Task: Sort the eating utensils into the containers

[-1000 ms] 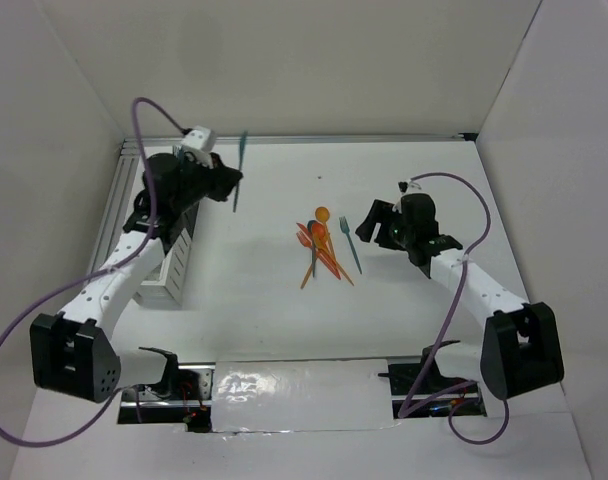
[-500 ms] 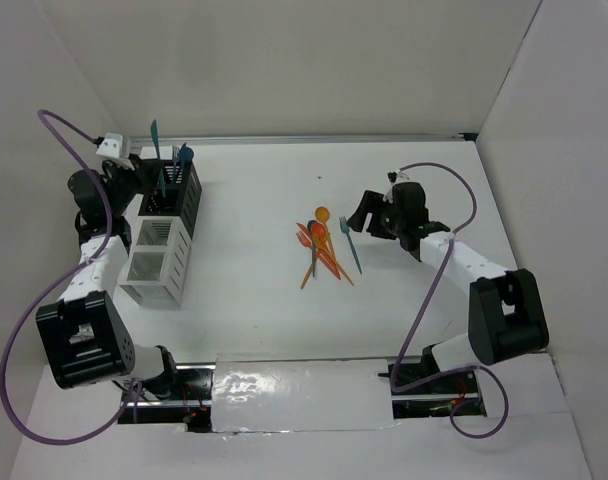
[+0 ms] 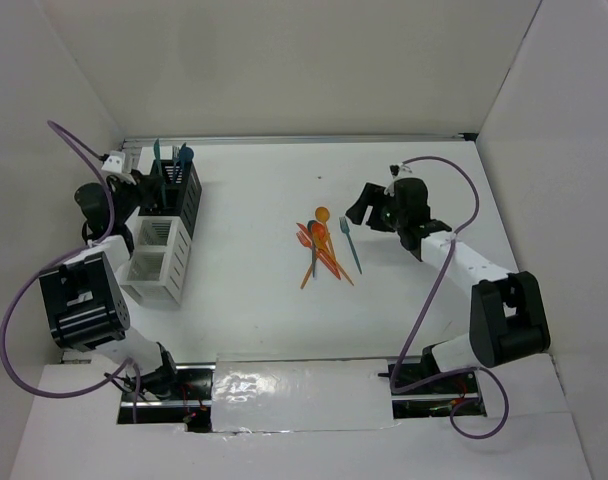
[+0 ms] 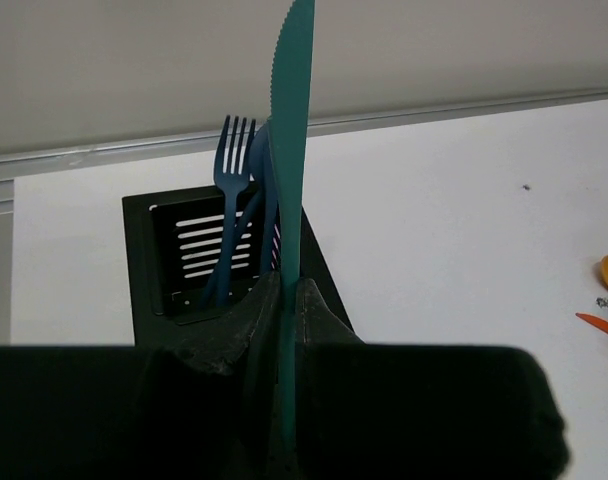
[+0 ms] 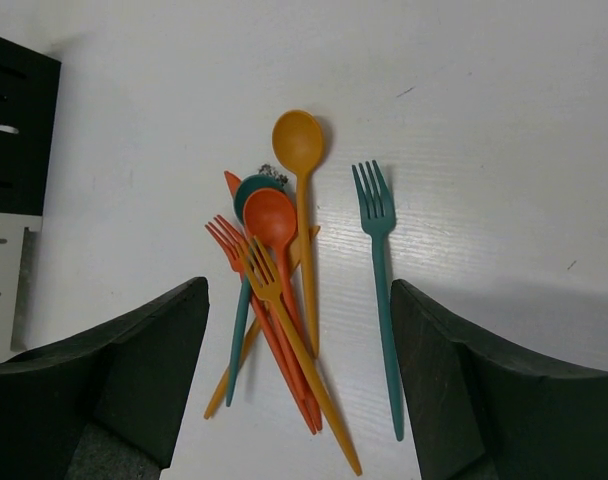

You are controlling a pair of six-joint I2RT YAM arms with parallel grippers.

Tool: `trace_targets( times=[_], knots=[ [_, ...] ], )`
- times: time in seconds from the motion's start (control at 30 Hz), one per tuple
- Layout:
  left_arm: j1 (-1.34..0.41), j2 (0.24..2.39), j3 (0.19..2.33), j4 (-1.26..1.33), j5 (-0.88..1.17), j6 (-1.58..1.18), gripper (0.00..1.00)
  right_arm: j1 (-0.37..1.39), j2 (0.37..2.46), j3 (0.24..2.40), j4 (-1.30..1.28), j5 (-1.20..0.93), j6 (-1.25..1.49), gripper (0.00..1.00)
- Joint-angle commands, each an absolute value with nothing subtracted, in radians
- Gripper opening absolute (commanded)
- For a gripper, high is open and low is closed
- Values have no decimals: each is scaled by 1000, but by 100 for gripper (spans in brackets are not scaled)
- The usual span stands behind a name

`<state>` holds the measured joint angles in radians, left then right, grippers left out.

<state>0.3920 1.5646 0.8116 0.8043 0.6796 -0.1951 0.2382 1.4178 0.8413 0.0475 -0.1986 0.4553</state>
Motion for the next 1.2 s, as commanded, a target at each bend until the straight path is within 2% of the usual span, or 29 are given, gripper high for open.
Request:
trace_targets(
  times=[0.0, 0.2, 0.27, 0.4, 0.57, 0.63, 0.77, 0.87, 0.97, 1.0, 1.07, 1.17],
  knots=[
    [402, 1577, 796, 974, 744, -204, 17, 248, 1378, 834, 103, -184, 454, 80],
    [402, 1569, 762, 968, 724, -209, 35, 250, 1379, 833, 80, -175, 445, 84],
    [405, 1539, 750, 965, 703, -210, 47, 255, 1378, 833, 80, -175, 445, 86],
    [400, 1442, 768, 852, 640, -198, 62, 253, 1365, 833, 80, -175, 437, 89],
    [364, 1242, 849, 637, 629, -192, 67, 258, 1353, 824, 80, -184, 414, 90],
    [340, 1195, 926, 467, 600, -138, 68, 258, 1356, 813, 80, -184, 411, 90],
    [136, 1128, 1085, 155, 526, -100, 69, 258, 1367, 822, 28, -129, 414, 89],
    [-38, 1135, 1159, 16, 384, -90, 70, 258, 1374, 833, 0, -104, 411, 86],
    [-238, 1199, 1222, -115, 370, -185, 68, 253, 1402, 833, -15, -80, 402, 83],
    [-230, 1233, 1220, -129, 376, -225, 67, 256, 1405, 833, -15, -63, 403, 83],
    [-392, 1296, 1160, -117, 345, -343, 67, 253, 1397, 802, -2, -63, 419, 83],
    [-452, 1400, 1172, -156, 334, -409, 65, 253, 1385, 790, -2, -63, 420, 83]
  ],
)
